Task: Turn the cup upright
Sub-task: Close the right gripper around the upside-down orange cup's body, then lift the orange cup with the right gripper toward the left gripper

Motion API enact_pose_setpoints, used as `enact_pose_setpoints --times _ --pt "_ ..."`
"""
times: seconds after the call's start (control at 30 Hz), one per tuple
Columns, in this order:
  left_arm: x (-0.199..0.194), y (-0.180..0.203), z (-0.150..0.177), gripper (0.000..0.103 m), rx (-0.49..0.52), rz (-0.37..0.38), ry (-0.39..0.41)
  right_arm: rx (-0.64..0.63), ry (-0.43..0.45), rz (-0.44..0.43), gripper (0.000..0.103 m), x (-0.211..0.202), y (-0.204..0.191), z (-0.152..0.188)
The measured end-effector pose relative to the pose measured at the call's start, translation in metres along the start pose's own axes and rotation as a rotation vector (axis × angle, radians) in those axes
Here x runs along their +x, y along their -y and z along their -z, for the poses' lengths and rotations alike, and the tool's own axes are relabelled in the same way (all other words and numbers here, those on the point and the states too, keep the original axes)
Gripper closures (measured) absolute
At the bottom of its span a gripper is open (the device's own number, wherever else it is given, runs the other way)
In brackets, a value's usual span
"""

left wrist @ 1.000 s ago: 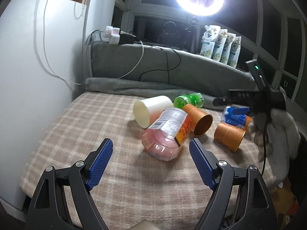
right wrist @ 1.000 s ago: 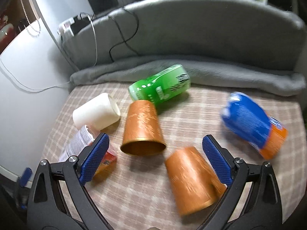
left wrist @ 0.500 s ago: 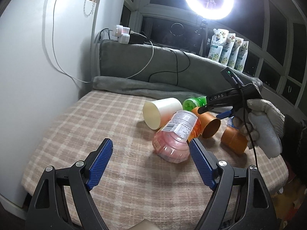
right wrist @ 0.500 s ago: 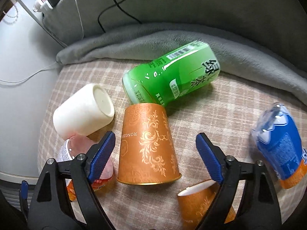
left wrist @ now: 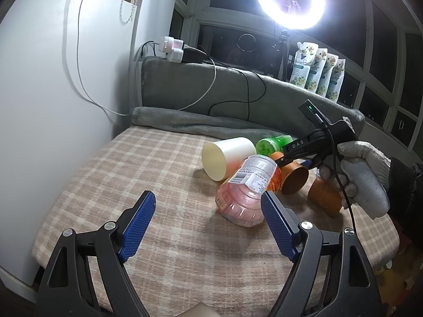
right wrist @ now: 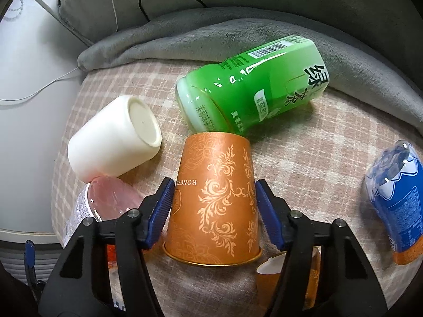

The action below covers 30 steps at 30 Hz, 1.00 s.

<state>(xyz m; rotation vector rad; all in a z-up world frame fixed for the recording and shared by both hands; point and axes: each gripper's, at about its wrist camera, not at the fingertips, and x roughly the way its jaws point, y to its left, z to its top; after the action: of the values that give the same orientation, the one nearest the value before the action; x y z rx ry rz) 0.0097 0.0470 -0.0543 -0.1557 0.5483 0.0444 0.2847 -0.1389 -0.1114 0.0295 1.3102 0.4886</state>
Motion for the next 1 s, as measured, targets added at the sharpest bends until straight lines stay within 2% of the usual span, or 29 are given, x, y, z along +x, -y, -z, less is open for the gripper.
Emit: enact_pose_setpoints --times 0.57,0.8,1.0 --pt "-0.008 0.008 -0.001 0.021 0.029 0.002 0.013 -0.123 0.055 -0.047 0.038 -0.051 -0.009 0.024" --pt "-0.007 0.013 -0.001 0.021 0.043 0.024 -0.005 -0.251 0.037 -0.055 0.038 -0.069 -0.022 0.053" --pt "-0.007 0.021 0.0 0.021 0.066 0.055 -0.026 -0.364 -0.008 -0.059 0.038 -0.074 -0.032 0.09"
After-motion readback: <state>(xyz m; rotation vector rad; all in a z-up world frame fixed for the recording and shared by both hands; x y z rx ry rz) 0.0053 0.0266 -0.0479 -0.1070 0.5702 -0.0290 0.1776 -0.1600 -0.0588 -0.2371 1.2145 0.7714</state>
